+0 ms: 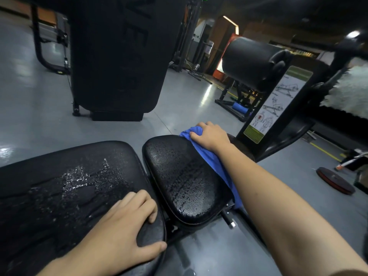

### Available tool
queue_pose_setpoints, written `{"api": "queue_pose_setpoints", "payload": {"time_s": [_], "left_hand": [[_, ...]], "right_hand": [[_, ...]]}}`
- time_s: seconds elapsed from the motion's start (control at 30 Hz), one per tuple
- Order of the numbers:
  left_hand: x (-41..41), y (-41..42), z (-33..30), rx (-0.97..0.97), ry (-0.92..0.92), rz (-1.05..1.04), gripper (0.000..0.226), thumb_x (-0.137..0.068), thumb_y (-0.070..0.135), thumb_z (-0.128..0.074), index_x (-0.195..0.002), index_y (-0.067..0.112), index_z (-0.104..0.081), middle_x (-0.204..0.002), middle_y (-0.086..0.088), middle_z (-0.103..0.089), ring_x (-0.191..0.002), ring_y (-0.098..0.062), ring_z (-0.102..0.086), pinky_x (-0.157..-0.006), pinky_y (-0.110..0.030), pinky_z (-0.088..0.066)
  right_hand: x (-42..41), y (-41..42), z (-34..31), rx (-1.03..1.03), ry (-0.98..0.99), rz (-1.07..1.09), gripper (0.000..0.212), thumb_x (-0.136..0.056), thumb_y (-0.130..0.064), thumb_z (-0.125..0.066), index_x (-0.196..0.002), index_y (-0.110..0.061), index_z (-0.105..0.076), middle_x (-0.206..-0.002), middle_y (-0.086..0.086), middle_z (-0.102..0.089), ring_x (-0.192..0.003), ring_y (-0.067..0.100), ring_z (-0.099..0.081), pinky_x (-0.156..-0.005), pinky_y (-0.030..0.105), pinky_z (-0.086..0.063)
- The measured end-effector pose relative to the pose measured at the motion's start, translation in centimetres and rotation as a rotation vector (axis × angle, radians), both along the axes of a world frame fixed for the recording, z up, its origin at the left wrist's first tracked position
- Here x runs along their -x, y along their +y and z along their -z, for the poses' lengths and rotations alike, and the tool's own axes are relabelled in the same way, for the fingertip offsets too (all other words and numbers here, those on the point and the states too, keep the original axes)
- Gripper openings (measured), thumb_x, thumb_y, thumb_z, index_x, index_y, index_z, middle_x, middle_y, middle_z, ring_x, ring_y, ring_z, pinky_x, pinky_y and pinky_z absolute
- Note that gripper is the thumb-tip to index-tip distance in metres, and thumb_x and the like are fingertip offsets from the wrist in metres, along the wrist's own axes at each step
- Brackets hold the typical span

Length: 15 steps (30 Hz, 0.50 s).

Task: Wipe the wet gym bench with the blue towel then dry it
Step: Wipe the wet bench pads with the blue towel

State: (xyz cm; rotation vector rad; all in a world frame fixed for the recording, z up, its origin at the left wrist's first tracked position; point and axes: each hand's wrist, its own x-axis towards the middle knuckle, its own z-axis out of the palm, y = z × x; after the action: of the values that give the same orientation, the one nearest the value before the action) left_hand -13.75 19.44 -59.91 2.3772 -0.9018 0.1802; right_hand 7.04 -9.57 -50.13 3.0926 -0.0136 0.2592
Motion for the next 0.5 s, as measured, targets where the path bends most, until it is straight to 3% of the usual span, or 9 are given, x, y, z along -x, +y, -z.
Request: {"api": "queue_pose_setpoints", "payload": {"time_s": [0.27, 0.5], "left_hand": [[0.3, 0.1, -0.5, -0.03, 0.008, -0.013, 0.051, -0.07, 0.079, -0.053, -0.086, 0.034, -0.034, -0.099, 0.019, -0.034, -0.097, -0.002, -0.035, -0.088, -0.022, -0.038], [0.4, 0.2, -0.2, -0.024, -0.02, -0.014, 0.049, -0.071, 0.077, -0.054, -0.087, 0.035, -0.034, -0.098, 0.018, -0.033, -0.093, -0.002, -0.034, -0.086, -0.023, -0.037]], "right_hand": [[0.7, 9.3, 2.9, 0.008, 0.049, -0.234, 0.056, -0.09, -0.061, -0.044, -0.138, -0.032, -0.049, -0.128, 0.004, -0.054, -0.116, 0.03, -0.053, -0.089, 0.041, -0.045], [4.9, 10.8, 4.1, -0.009, -0.026, -0.449, 0.051, -0.088, -0.051, -0.06, -0.133, -0.028, -0.056, -0.125, 0.004, -0.057, -0.11, 0.029, -0.054, -0.096, 0.038, -0.042]]}}
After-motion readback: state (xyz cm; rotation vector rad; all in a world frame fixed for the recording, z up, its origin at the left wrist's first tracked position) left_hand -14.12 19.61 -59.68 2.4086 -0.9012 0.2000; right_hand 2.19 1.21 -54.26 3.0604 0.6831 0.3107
